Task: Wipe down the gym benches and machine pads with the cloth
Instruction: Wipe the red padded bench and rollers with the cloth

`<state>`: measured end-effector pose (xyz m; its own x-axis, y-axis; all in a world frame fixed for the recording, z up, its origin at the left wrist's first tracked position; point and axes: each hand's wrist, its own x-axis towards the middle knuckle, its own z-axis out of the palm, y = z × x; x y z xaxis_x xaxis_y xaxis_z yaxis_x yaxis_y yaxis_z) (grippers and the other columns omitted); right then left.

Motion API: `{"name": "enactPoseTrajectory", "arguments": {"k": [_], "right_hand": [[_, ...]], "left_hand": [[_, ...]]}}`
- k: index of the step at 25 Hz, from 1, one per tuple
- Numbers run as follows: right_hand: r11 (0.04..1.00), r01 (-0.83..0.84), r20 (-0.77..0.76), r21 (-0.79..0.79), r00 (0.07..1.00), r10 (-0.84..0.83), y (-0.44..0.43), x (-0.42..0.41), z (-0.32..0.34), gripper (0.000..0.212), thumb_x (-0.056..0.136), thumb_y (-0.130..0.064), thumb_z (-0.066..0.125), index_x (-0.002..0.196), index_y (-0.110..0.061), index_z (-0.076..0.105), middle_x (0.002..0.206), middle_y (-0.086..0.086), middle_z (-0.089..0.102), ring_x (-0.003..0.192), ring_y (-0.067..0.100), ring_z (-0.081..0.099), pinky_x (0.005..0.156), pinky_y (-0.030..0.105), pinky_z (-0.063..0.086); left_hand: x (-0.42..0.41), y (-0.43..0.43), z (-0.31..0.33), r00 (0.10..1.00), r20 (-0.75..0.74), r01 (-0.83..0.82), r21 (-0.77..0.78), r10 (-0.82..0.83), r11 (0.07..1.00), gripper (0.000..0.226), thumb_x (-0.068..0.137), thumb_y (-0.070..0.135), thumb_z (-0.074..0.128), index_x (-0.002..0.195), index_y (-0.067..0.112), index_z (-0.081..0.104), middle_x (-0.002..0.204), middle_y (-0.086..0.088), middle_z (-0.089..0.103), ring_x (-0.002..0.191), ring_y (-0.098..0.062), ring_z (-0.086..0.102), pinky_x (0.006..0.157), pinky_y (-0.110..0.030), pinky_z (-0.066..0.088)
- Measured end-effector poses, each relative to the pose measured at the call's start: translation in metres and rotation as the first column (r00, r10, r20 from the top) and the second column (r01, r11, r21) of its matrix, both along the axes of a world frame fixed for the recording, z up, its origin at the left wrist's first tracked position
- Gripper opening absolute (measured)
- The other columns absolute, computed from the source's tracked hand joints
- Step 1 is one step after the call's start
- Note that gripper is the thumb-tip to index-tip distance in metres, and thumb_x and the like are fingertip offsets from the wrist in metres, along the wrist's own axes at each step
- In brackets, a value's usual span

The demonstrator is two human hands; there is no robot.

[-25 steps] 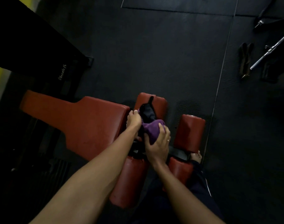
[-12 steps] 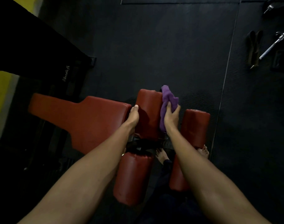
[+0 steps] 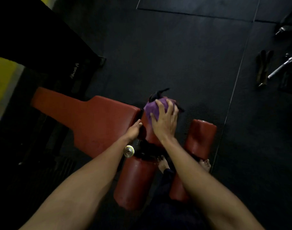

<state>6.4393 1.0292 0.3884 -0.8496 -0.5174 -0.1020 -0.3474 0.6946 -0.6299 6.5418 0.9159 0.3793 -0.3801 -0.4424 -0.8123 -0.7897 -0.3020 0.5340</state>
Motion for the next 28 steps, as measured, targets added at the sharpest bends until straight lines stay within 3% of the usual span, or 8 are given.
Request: {"name": "enactPoseTrajectory", "arguments": {"k": [5, 8, 9, 11, 14, 19, 25, 28], "right_hand": [[0.977, -0.099, -0.114, 0.19, 0.986, 0.122, -0.016, 0.001, 0.006, 0.06, 0.084, -0.045, 0.067, 0.141, -0.032, 0.053, 0.153, 0.008, 0.041, 0.147, 0.039, 0.027, 0.114, 0.061, 0.031], [0.952, -0.247, -0.202, 0.179, 0.938, 0.281, 0.018, 0.036, 0.001, 0.062, 0.083, -0.05, 0.063, 0.142, -0.033, 0.055, 0.15, 0.007, 0.045, 0.145, 0.039, 0.032, 0.111, 0.058, 0.035], [0.941, -0.288, -0.211, 0.176, 0.923, 0.322, 0.026, 0.038, 0.0, 0.06, 0.084, -0.05, 0.06, 0.141, -0.032, 0.056, 0.149, 0.007, 0.047, 0.145, 0.039, 0.033, 0.111, 0.057, 0.034], [0.909, -0.374, -0.237, 0.185, 0.88, 0.411, 0.022, 0.024, 0.001, 0.057, 0.084, -0.05, 0.053, 0.136, -0.029, 0.061, 0.145, 0.008, 0.051, 0.143, 0.039, 0.037, 0.111, 0.057, 0.035], [0.826, -0.459, -0.246, 0.329, 0.803, 0.544, -0.017, -0.014, 0.005, 0.05, 0.086, -0.049, 0.052, 0.129, -0.025, 0.064, 0.144, 0.01, 0.052, 0.143, 0.038, 0.037, 0.117, 0.059, 0.028], [0.684, -0.432, -0.083, 0.587, 0.809, 0.582, -0.086, -0.024, 0.02, 0.05, 0.087, -0.04, 0.061, 0.134, -0.023, 0.059, 0.146, 0.006, 0.049, 0.145, 0.034, 0.033, 0.124, 0.058, 0.004], [0.772, -0.55, -0.121, 0.317, 0.784, 0.609, -0.01, 0.021, 0.023, 0.054, 0.079, -0.043, 0.07, 0.128, -0.023, 0.063, 0.129, 0.004, 0.058, 0.131, 0.033, 0.045, 0.12, 0.053, 0.025], [0.748, -0.595, -0.244, 0.295, 0.71, 0.661, 0.009, 0.002, 0.014, 0.053, 0.082, -0.039, 0.073, 0.132, -0.022, 0.062, 0.131, 0.006, 0.058, 0.129, 0.035, 0.047, 0.119, 0.057, 0.029]], "left_hand": [[0.002, 0.002, 0.001, 1.0, -0.03, -0.002, 0.018, 0.003, 1.0, 0.05, 0.109, 0.022, 0.039, 0.156, 0.01, 0.029, 0.159, -0.008, 0.034, 0.144, -0.017, 0.035, 0.119, -0.024, 0.024], [0.001, 0.014, 0.001, 0.992, -0.128, -0.006, -0.054, -0.001, 0.999, 0.045, 0.108, 0.005, 0.032, 0.153, 0.001, 0.028, 0.144, -0.009, 0.044, 0.124, -0.013, 0.04, 0.088, 0.001, 0.036], [0.003, 0.019, 0.0, 0.988, -0.154, -0.016, -0.062, 0.007, 0.998, 0.046, 0.107, 0.001, 0.03, 0.153, -0.002, 0.024, 0.141, -0.009, 0.043, 0.122, -0.013, 0.038, 0.088, 0.001, 0.037], [0.007, 0.02, -0.012, 0.981, -0.189, -0.061, -0.041, 0.052, 0.997, 0.045, 0.108, 0.003, 0.029, 0.152, -0.003, 0.027, 0.145, -0.009, 0.041, 0.128, -0.014, 0.037, 0.108, -0.014, 0.034], [0.014, 0.015, -0.025, 0.987, -0.148, -0.077, -0.08, 0.064, 0.994, 0.044, 0.108, 0.011, 0.039, 0.151, 0.004, 0.037, 0.152, -0.011, 0.043, 0.144, -0.024, 0.036, 0.118, -0.028, 0.025], [0.019, 0.018, -0.035, 0.954, -0.272, -0.149, -0.057, 0.128, 0.987, 0.066, 0.092, 0.035, 0.045, 0.152, 0.01, 0.038, 0.155, -0.008, 0.042, 0.146, -0.021, 0.035, 0.125, -0.04, 0.02], [0.034, 0.015, -0.016, 0.977, -0.202, -0.068, -0.018, 0.063, 0.998, 0.04, 0.105, 0.011, 0.045, 0.145, 0.005, 0.045, 0.136, -0.007, 0.055, 0.129, -0.021, 0.052, 0.102, -0.028, 0.048], [0.044, 0.017, -0.029, 0.971, -0.227, -0.077, -0.018, 0.071, 0.997, 0.053, 0.102, 0.018, 0.055, 0.151, 0.004, 0.039, 0.148, -0.013, 0.05, 0.14, -0.027, 0.045, 0.116, -0.037, 0.036]]}}
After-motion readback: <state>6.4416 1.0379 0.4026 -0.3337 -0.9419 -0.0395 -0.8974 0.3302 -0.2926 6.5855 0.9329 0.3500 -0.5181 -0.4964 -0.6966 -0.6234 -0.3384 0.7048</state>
